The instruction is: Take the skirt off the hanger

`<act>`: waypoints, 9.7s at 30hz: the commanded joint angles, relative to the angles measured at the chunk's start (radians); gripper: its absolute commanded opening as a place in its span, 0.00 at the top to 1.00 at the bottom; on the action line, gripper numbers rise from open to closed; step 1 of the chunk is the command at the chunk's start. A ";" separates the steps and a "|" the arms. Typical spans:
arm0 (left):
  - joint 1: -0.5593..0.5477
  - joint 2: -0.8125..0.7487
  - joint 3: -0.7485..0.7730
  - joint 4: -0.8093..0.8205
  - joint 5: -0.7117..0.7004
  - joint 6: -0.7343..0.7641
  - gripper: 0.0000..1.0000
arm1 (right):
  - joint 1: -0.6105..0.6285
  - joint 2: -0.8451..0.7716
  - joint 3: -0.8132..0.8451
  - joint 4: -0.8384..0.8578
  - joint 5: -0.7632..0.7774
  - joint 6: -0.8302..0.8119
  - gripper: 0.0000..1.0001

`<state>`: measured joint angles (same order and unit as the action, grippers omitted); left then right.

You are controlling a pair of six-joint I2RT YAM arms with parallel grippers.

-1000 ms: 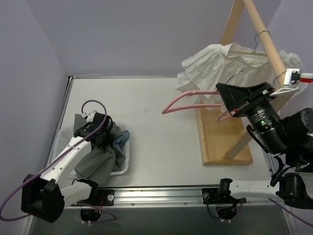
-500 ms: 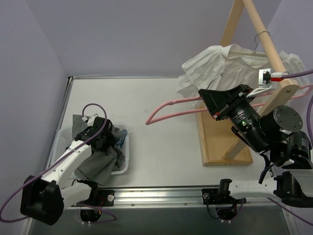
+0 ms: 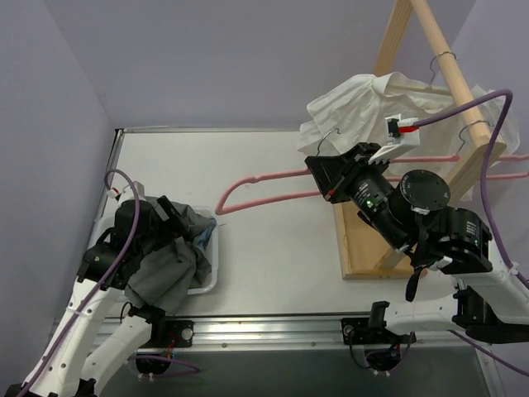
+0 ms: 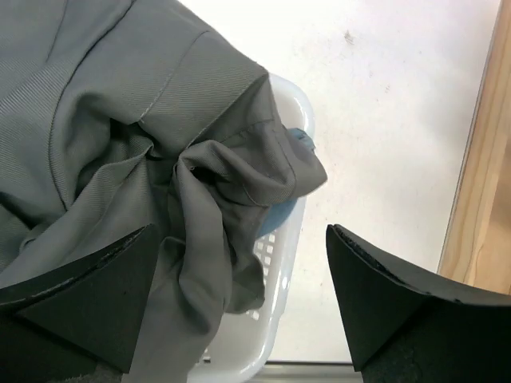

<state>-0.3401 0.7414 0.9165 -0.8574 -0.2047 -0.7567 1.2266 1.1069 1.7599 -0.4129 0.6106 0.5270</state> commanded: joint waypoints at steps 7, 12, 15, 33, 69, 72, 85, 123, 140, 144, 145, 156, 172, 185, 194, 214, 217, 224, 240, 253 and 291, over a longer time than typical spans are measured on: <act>0.000 0.108 0.410 0.107 0.175 0.359 0.09 | -0.001 0.073 0.027 -0.020 0.083 0.002 1.00; 0.000 0.183 0.573 0.273 0.522 0.489 0.12 | -0.065 0.125 0.039 -0.104 0.054 -0.035 1.00; -0.002 0.274 0.662 0.305 0.733 0.511 0.16 | -0.134 0.114 0.032 -0.147 0.009 -0.021 1.00; 0.000 0.291 0.496 0.859 1.366 0.226 0.28 | -0.208 0.113 -0.027 -0.167 -0.028 -0.004 1.00; -0.074 0.576 0.961 0.431 1.133 0.386 0.98 | -0.220 0.007 0.334 -0.048 -0.244 0.037 0.08; -0.077 0.582 0.927 0.558 1.195 0.295 0.98 | -0.213 -0.073 0.299 0.078 -0.278 0.030 0.28; -0.249 0.713 0.984 0.669 1.150 0.290 0.98 | -0.098 -0.108 0.297 0.213 -0.353 -0.005 1.00; -0.527 1.066 1.564 0.325 0.901 0.616 0.98 | -0.081 -0.213 0.208 0.272 -0.321 -0.019 1.00; -0.698 1.150 1.619 0.534 0.691 0.649 0.98 | -0.070 -0.217 0.222 0.266 -0.313 -0.018 1.00; -0.717 1.204 1.686 0.546 0.691 0.625 0.98 | -0.070 -0.223 0.223 0.270 -0.313 -0.018 1.00; -0.720 1.214 1.688 0.552 0.691 0.614 0.98 | -0.070 -0.223 0.222 0.270 -0.313 -0.018 1.00; -0.775 1.309 1.756 0.592 0.637 0.600 0.98 | -0.068 -0.231 0.231 0.273 -0.313 -0.013 1.00; -0.775 1.270 1.658 0.520 0.611 0.661 0.60 | -0.068 -0.229 0.237 0.255 -0.284 -0.030 1.00; -0.423 1.142 1.610 0.561 0.761 0.614 0.27 | -0.067 -0.188 0.260 0.232 -0.242 -0.041 1.00; -0.297 1.368 1.690 0.805 0.993 0.556 0.06 | -0.061 -0.139 0.240 0.246 -0.244 -0.071 1.00; -0.292 1.725 1.854 1.242 0.967 0.378 0.06 | -0.050 -0.171 0.214 0.207 -0.175 -0.081 1.00; -0.310 1.748 1.881 1.230 0.978 0.370 0.06 | -0.049 -0.176 0.208 0.218 -0.178 -0.087 1.00; -0.376 1.779 1.923 1.177 0.967 0.425 0.06 | -0.044 -0.183 0.185 0.241 -0.181 -0.085 1.00; -0.473 1.669 1.757 1.137 0.958 0.488 0.24 | -0.036 -0.180 0.162 0.253 -0.169 -0.090 1.00; -0.497 1.513 1.608 1.126 0.878 0.511 0.36 | -0.012 -0.240 0.116 0.253 -0.112 -0.102 1.00; -0.548 1.702 1.901 1.055 0.591 0.370 0.98 | 0.007 -0.229 0.141 0.275 -0.137 -0.099 1.00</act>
<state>-0.8967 2.4710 2.7632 0.1238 0.4225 -0.3290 1.2255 0.8646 1.8778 -0.2047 0.4824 0.4404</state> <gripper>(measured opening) 0.116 0.001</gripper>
